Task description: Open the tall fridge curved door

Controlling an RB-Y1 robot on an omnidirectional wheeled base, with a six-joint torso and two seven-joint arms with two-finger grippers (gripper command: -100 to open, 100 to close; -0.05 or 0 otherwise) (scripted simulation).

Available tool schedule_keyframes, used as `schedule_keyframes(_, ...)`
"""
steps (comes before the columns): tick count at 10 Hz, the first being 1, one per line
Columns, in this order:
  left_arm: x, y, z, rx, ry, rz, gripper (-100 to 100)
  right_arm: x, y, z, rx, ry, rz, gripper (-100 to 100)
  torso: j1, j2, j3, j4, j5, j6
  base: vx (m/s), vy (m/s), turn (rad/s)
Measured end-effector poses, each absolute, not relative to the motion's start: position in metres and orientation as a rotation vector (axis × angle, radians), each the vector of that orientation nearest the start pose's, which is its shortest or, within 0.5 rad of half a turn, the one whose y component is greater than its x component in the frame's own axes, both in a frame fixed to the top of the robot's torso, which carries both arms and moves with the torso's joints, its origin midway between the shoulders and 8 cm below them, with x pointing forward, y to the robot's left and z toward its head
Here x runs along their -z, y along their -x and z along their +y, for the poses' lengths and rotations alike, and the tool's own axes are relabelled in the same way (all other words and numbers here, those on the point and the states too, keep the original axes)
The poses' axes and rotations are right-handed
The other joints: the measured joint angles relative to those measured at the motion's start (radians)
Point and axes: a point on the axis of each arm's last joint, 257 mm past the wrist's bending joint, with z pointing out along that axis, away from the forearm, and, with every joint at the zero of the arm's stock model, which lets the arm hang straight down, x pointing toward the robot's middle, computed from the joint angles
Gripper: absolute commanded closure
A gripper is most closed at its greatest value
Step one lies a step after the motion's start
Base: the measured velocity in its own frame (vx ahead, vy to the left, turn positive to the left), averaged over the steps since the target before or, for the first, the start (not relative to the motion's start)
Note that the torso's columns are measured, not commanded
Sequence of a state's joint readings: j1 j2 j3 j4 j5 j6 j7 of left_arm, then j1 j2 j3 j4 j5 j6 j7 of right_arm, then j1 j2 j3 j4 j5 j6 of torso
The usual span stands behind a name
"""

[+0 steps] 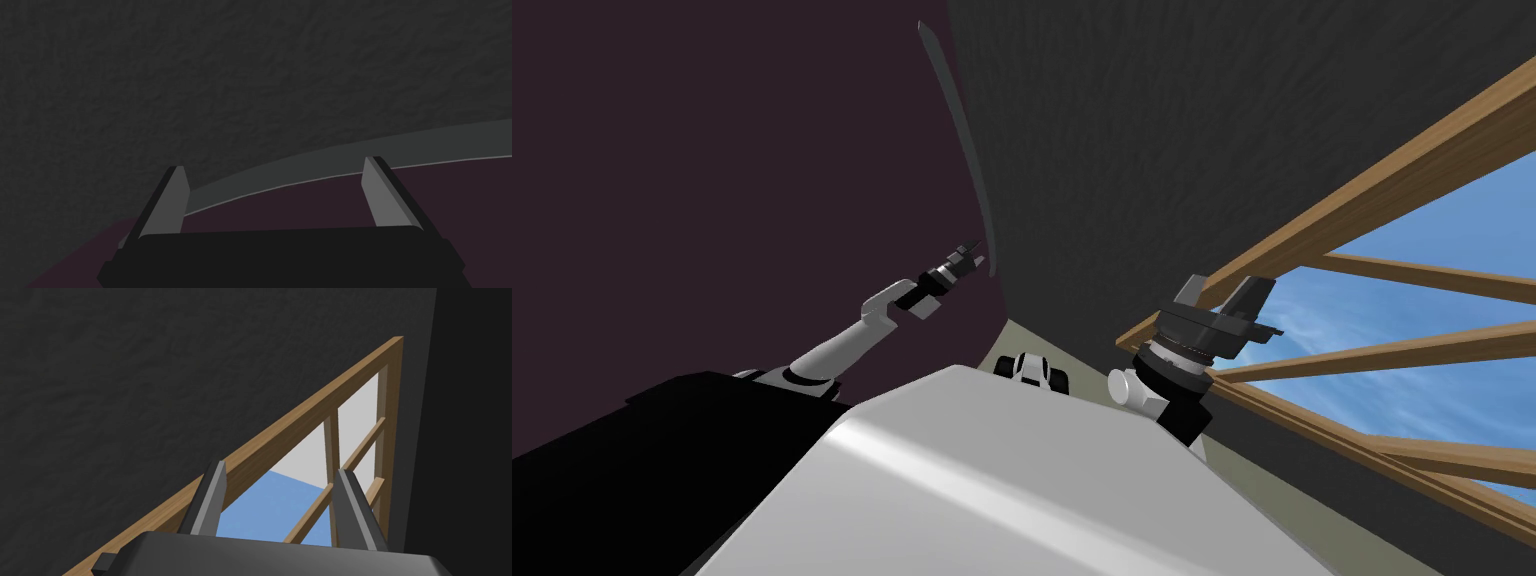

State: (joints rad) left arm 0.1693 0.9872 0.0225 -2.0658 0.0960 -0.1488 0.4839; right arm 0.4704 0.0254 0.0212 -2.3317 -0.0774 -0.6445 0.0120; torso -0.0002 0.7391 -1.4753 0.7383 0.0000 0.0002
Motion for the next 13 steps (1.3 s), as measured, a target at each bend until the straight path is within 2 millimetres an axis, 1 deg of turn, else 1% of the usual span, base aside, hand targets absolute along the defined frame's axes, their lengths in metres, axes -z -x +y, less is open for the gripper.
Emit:
schedule_keyframes(1,-0.002,-0.471,0.283,1.315,0.493,1.405,-100,-0.08,-0.305,-0.277,-1.409,-0.542,0.384,0,0.0,-0.001,0.0,0.0,0.0,0.0,0.026,-0.022,-0.086)
schedule_keyframes(3,-0.003,-0.483,0.301,1.265,0.51,1.433,-100,-0.08,-0.305,-0.277,-1.409,-0.542,0.384,0,0.0,-0.002,-0.001,-0.001,0.0,0.0,0.031,-0.026,-0.098)
schedule_keyframes(5,-0.009,-0.492,0.312,1.217,0.515,1.456,-100,-0.08,-0.305,-0.277,-1.409,-0.542,0.384,0,0.0,-0.001,0.0,0.0,0.0,0.0,0.019,-0.026,-0.096)
schedule_keyframes(9,-0.018,-0.516,0.348,1.094,0.548,1.482,-100,-0.08,-0.305,-0.277,-1.409,-0.542,0.384,0,0.0,-0.001,-0.001,0.0,0.0,0.0,0.007,-0.02,-0.062)
schedule_keyframes(10,-0.022,-0.519,0.355,1.071,0.553,1.485,-100,-0.08,-0.305,-0.277,-1.409,-0.542,0.384,0,0.0,-0.001,-0.001,0.0,0.0,-0.001,0.002,-0.022,-0.057)
schedule_keyframes(12,-0.034,-0.526,0.379,1.009,0.568,1.484,-100,-0.08,-0.305,-0.277,-1.409,-0.542,0.384,0,0.0,-0.001,-0.001,0.0,0.0,0.0,0.001,-0.021,-0.056)
schedule_keyframes(13,-0.039,-0.53,0.384,0.988,0.572,1.484,-100,-0.08,-0.305,-0.277,-1.409,-0.542,0.384,0,0.0,-0.001,-0.001,0.0,0.0,0.0,0.002,-0.021,-0.066)
